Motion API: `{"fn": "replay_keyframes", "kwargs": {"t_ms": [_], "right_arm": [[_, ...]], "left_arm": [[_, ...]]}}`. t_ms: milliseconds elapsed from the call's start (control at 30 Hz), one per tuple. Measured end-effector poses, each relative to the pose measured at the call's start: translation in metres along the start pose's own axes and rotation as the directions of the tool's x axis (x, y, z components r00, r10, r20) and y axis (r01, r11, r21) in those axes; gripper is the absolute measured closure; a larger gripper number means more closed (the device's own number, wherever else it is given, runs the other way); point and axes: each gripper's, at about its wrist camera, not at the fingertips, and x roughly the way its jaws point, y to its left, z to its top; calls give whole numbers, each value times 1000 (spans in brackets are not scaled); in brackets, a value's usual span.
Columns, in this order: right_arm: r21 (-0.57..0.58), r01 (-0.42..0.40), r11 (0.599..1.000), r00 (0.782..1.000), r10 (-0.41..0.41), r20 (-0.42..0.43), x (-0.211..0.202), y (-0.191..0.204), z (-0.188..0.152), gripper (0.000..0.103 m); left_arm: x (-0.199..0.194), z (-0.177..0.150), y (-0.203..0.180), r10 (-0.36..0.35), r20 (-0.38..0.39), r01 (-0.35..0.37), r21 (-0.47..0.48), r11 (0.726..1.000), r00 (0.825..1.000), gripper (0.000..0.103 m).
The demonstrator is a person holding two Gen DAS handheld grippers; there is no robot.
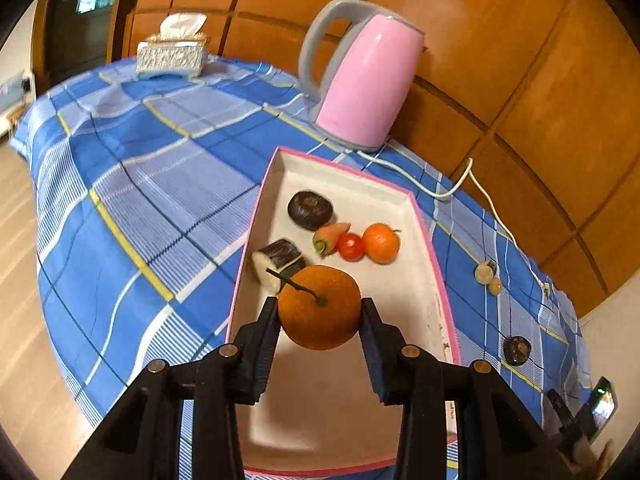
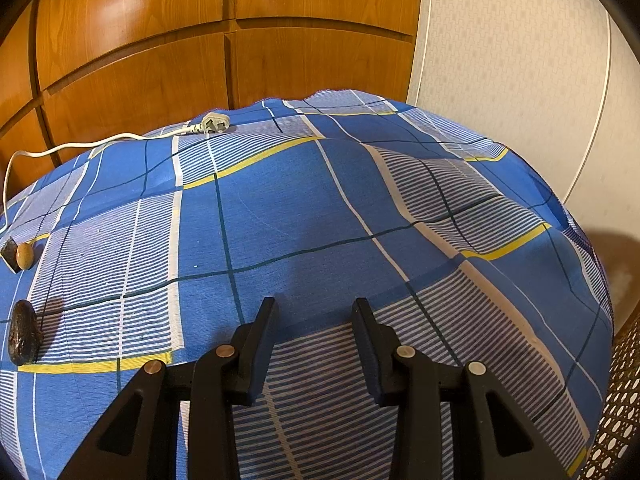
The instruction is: Organize fruits
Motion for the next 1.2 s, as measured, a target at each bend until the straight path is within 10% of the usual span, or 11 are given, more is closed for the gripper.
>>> {"fn": "replay_keyframes", "kwargs": {"t_ms": [533,733,1200], "right_arm": [[-6,6,1000,1000,-6,2,-1,1,-1,65],[-9,10,1000,1000,-10,3,-1,1,-2,65],[-9,10,1000,1000,-10,4,-1,2,-2,65]], "left_arm": [[61,22,-26,47,-17,-45,108,993,999,61],[47,9,-28,50,57,-57,141,988,997,40],[3,-19,-6,177,126,-185,49,982,976,35]]}}
